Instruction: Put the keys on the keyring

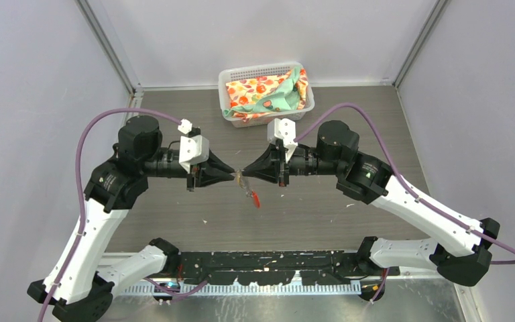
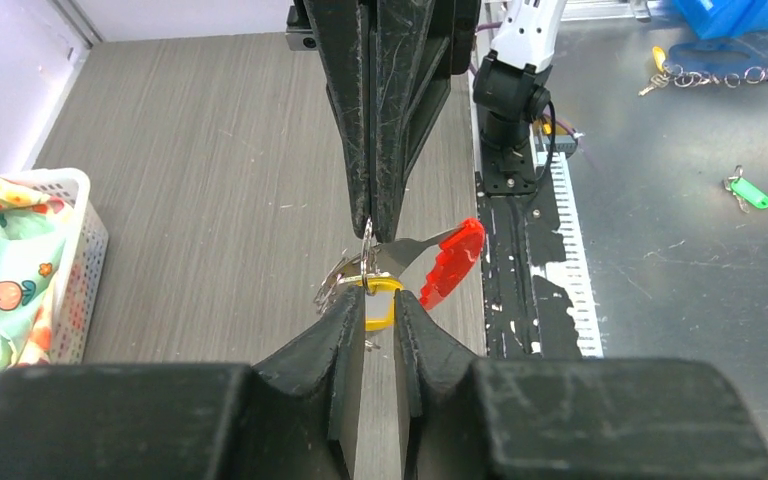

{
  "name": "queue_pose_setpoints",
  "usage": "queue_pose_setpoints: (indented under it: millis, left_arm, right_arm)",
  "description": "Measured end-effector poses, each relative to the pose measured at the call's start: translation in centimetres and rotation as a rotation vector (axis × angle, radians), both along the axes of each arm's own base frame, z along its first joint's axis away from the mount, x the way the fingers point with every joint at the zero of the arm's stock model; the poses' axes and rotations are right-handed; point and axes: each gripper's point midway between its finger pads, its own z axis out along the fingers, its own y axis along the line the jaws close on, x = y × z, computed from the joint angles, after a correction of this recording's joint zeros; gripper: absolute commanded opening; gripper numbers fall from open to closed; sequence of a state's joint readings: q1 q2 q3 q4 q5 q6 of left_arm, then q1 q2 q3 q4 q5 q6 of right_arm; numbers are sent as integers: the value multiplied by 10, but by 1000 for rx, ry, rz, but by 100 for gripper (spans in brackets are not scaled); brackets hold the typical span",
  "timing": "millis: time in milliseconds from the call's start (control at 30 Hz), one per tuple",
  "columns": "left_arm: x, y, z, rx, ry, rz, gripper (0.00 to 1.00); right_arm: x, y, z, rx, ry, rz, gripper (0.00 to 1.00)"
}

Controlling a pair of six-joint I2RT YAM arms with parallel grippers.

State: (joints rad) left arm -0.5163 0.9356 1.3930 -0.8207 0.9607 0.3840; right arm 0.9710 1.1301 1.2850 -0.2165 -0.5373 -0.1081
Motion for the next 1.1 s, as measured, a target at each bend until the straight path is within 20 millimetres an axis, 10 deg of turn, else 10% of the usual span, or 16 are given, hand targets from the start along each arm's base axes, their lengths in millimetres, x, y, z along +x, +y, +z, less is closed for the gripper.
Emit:
queue_pose_setpoints:
  millis: [1100]
  left_arm:
    - [1, -10, 5, -45, 102, -18, 1]
  right_arm:
    - [-6, 1, 12, 48, -4, 31, 1]
